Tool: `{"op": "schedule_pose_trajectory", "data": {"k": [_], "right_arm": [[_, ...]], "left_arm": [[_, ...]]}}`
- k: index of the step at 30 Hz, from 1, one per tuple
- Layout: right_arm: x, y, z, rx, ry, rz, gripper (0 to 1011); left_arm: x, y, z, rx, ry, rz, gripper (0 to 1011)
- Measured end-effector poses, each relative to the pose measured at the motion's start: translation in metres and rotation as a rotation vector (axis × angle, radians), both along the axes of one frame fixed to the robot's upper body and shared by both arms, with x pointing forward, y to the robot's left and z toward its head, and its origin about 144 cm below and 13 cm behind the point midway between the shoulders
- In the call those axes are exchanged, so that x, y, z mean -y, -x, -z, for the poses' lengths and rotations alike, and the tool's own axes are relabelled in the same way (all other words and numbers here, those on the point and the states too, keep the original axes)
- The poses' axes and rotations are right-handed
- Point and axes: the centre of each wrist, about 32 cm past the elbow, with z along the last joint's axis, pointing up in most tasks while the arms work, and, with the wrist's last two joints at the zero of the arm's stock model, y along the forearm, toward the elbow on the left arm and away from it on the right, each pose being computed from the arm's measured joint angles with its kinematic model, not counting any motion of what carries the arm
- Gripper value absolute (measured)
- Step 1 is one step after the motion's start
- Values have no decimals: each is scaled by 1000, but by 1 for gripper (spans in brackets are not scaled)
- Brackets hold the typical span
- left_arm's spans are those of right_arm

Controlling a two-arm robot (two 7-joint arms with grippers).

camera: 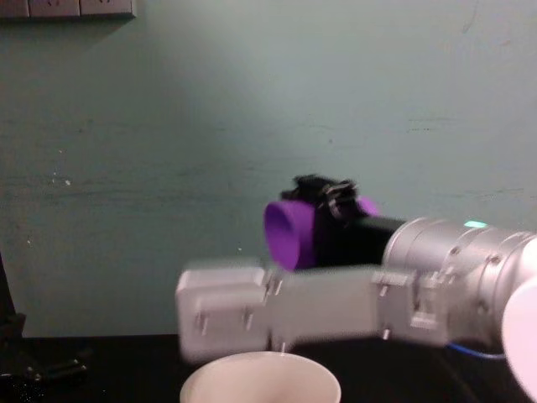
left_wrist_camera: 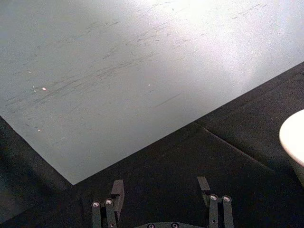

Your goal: Pick up the cup and pour the mung beans from the cup into the bowl.

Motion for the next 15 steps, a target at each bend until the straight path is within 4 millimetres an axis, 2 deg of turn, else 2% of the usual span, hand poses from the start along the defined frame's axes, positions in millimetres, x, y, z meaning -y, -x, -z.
{"op": "schedule_pose_trajectory", "data": {"k": [2, 5, 6, 8, 9, 11, 15], "right_arm": [[4, -2, -1, -24, -90, 12, 734], [18, -8, -5, -102, -334, 27, 734], [18, -8, -5, -102, -334, 27, 734], [30, -13, -9, -171, -531, 22, 734], [30, -13, -9, -171, -531, 22, 734], [43, -18, -10, -242, -696, 7, 734], [54, -22, -10, -313, -837, -7, 734]], "left_arm": [[0, 0, 0, 0, 0, 0, 1000], [0, 0, 0, 0, 0, 0, 1000], [0, 0, 0, 0, 0, 0, 1000], [0, 0, 0, 0, 0, 0, 1000], [0, 0, 0, 0, 0, 0, 1000], [0, 0, 0, 0, 0, 0, 1000], [0, 0, 0, 0, 0, 0, 1000]]}}
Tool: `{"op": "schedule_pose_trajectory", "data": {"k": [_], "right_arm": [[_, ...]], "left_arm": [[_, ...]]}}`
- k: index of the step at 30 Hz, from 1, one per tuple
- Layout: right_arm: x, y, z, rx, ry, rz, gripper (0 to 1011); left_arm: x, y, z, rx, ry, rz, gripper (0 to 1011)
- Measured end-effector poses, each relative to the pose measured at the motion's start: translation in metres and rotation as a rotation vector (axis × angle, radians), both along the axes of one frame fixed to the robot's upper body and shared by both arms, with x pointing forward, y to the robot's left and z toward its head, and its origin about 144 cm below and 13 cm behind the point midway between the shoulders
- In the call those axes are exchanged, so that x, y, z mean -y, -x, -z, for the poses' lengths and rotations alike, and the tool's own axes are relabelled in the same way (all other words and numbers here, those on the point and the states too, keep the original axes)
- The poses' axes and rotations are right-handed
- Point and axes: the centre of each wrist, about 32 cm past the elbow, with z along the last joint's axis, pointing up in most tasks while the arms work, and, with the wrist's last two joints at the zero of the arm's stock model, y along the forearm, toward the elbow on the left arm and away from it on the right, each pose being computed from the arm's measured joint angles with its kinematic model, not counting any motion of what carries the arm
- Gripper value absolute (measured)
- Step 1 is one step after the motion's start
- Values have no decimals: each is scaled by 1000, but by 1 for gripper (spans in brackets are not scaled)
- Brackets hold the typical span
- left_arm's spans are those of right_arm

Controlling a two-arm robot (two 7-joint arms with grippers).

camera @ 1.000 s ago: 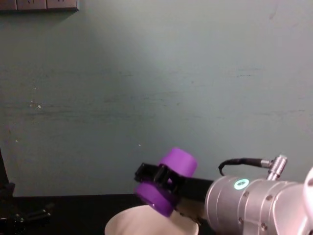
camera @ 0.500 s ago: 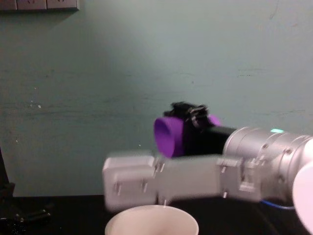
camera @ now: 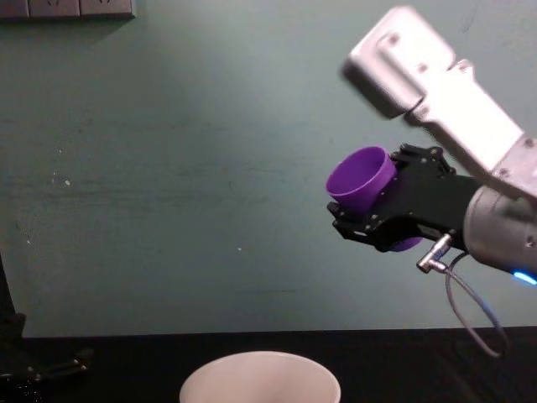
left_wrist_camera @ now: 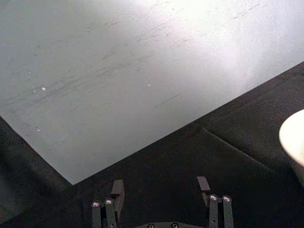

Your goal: Pick up the cup and pour the mung beans from the cup into the bowl.

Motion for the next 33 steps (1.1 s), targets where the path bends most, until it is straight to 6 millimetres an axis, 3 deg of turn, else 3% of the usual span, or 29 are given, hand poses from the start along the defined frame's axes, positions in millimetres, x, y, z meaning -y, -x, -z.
{"op": "schedule_pose_trajectory", "data": {"k": [11, 23, 33], "right_arm": [[26, -12, 16, -188, -322, -38, 734], [38, -20, 51, -325, -396, -53, 734], [39, -20, 57, -340, -388, -69, 734]], "left_arm": [[0, 0, 0, 0, 0, 0, 1000], [0, 0, 0, 0, 0, 0, 1000], [0, 0, 0, 0, 0, 0, 1000]]}}
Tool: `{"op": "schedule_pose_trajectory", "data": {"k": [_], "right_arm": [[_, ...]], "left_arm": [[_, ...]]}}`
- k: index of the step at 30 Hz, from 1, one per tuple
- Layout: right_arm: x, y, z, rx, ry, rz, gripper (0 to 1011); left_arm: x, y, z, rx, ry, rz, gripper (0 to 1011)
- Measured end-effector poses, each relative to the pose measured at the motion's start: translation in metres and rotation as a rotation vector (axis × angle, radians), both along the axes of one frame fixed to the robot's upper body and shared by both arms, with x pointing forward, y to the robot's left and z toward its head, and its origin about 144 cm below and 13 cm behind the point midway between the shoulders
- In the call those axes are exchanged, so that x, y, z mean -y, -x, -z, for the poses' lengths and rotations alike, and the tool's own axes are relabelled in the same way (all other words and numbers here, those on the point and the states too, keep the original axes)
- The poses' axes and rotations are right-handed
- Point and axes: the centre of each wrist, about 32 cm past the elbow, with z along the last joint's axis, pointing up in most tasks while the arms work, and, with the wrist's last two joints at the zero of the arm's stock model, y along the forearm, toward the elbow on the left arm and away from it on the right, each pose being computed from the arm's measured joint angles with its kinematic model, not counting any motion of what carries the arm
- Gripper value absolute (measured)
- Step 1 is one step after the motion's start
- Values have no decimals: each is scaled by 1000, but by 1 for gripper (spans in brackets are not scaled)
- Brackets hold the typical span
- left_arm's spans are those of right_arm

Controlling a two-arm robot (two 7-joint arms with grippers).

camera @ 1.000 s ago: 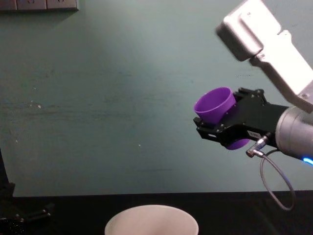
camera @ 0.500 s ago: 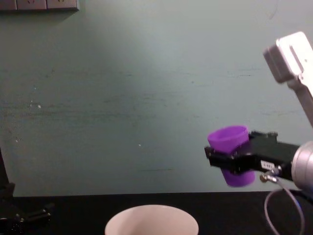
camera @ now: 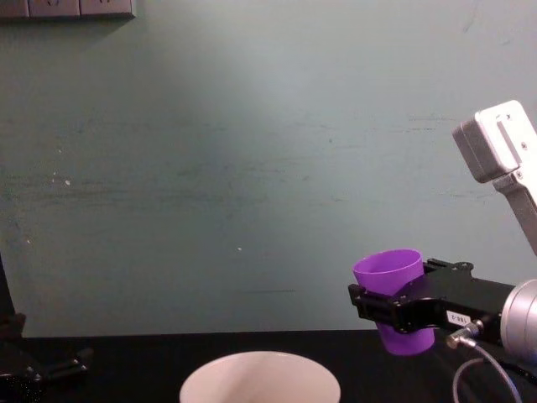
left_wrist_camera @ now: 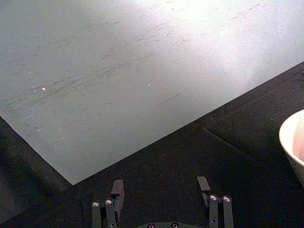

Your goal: Pick up the cup and pour the mung beans from the cup into the bowl.

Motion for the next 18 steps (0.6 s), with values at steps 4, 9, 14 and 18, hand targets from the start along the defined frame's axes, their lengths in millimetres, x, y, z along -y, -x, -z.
{"op": "schedule_pose_trajectory", "data": {"k": [4, 9, 14, 18], "right_arm": [[0, 0, 0, 1, 0, 1, 734], [0, 0, 0, 1, 1, 1, 734], [2, 0, -3, 11, 8, 1, 734], [9, 0, -5, 34, -26, 0, 734]], "left_arm": [[0, 0, 0, 0, 0, 0, 1000], [0, 0, 0, 0, 0, 0, 1000], [0, 0, 0, 0, 0, 0, 1000], [0, 0, 0, 0, 0, 0, 1000]]}}
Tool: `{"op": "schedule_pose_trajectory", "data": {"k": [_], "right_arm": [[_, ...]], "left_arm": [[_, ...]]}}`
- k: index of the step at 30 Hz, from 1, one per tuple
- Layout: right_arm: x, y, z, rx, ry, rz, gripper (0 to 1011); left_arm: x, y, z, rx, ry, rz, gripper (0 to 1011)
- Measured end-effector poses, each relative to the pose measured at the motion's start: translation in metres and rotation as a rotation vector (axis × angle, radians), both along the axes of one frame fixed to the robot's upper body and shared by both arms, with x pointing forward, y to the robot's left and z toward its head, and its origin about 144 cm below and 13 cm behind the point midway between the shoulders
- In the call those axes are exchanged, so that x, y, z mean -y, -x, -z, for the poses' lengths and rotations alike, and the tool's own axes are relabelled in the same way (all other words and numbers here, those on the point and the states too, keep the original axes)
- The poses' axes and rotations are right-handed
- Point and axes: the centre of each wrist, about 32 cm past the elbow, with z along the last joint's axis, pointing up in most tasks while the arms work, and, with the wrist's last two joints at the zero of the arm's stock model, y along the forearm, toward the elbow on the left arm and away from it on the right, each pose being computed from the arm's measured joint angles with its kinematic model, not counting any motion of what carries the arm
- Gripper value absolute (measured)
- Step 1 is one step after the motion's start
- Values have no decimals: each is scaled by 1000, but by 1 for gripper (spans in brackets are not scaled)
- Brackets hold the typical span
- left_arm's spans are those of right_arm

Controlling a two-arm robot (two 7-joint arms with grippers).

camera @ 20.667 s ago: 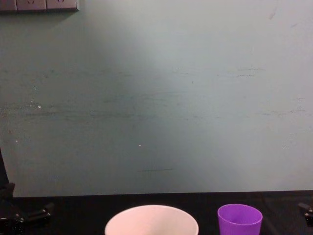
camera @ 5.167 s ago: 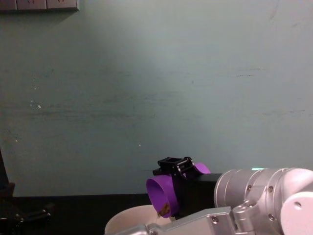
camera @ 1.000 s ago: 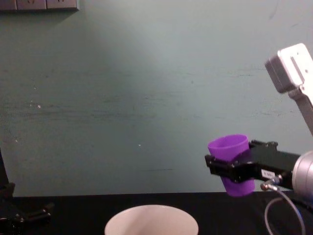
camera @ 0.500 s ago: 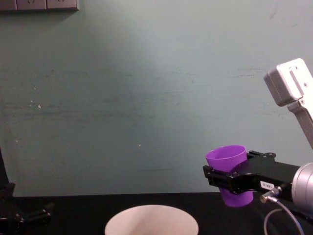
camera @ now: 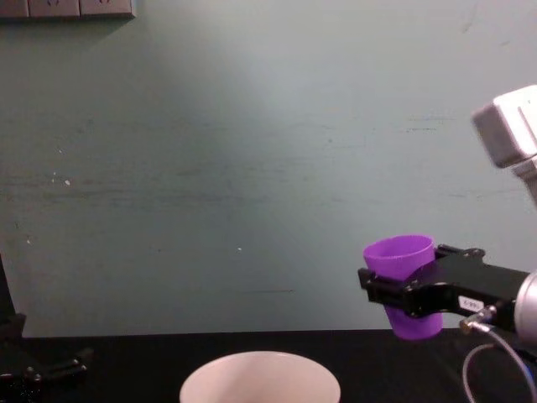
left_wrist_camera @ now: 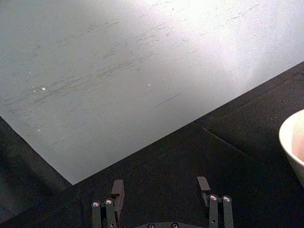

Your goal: Pick up the cup and pour the mung beans from the cup into the bowl.

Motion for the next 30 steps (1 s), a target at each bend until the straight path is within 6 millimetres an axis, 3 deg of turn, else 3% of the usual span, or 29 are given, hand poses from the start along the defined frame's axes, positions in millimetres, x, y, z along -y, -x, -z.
{"op": "schedule_pose_trajectory", "data": {"k": [14, 30], "right_arm": [[21, -8, 18, 18, -139, -76, 734], [29, -15, 78, -127, -231, -118, 734]], "left_arm": [[0, 0, 0, 0, 0, 0, 1000], [0, 0, 0, 0, 0, 0, 1000]]}}
